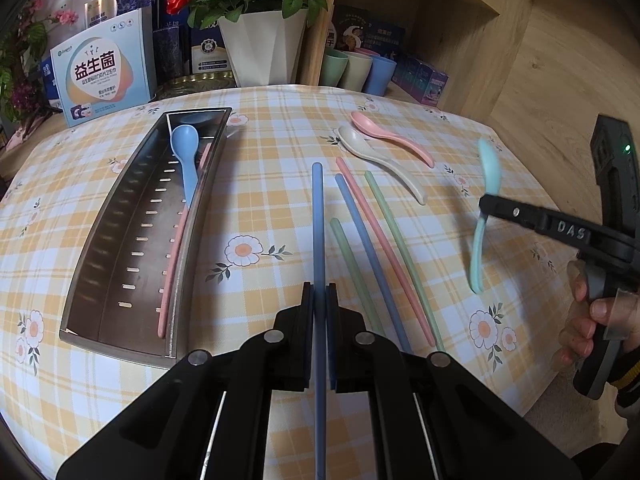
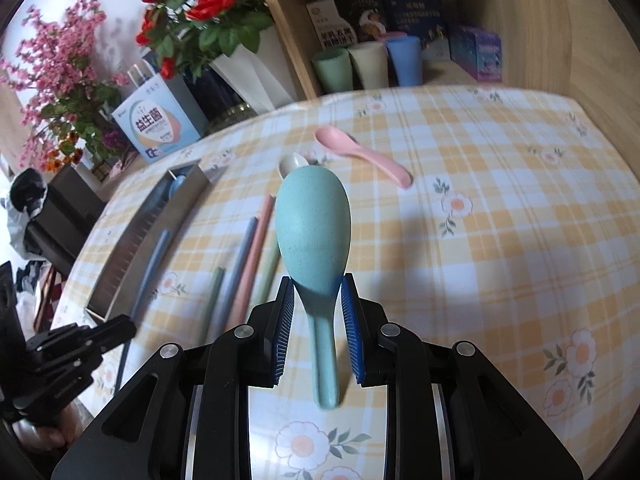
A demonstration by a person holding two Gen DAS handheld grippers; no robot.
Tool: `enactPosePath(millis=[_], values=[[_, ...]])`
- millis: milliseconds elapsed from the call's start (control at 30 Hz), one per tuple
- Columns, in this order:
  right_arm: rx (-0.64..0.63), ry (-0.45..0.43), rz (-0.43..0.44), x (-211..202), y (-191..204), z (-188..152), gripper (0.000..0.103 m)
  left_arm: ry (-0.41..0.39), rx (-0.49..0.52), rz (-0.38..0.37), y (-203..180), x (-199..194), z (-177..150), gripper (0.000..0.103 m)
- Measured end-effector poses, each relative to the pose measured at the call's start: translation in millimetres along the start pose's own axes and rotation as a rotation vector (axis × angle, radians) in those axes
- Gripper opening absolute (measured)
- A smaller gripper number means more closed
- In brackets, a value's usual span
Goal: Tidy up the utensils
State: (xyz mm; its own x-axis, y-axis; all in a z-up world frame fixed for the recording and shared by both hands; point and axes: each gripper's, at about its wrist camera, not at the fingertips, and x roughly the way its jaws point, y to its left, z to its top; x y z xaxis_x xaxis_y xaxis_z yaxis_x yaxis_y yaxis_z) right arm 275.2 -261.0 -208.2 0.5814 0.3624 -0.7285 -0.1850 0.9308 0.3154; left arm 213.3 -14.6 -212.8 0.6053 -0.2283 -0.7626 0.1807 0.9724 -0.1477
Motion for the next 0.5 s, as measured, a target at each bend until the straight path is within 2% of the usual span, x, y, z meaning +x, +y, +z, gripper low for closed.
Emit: enactPosePath(millis=[333,367,500], values=[[-0.021,-0.016,-0.001,-4.2,7.2,3.2,0.023,-0.003,0.000,0.000,-0.4,-1.5,0.2,0.006],[-0.019,-0.007,-0.017,-2.6,5.0,2.8,0.019,-0.003,0.001,0.000,-0.9,-1.6,0.0,0.006],[0.010,0.045,-0.066,12.6,-14.1,2.0,0.018,-0.002,0.007,-0.003,-1.7,-1.8,-0.3,0.006]])
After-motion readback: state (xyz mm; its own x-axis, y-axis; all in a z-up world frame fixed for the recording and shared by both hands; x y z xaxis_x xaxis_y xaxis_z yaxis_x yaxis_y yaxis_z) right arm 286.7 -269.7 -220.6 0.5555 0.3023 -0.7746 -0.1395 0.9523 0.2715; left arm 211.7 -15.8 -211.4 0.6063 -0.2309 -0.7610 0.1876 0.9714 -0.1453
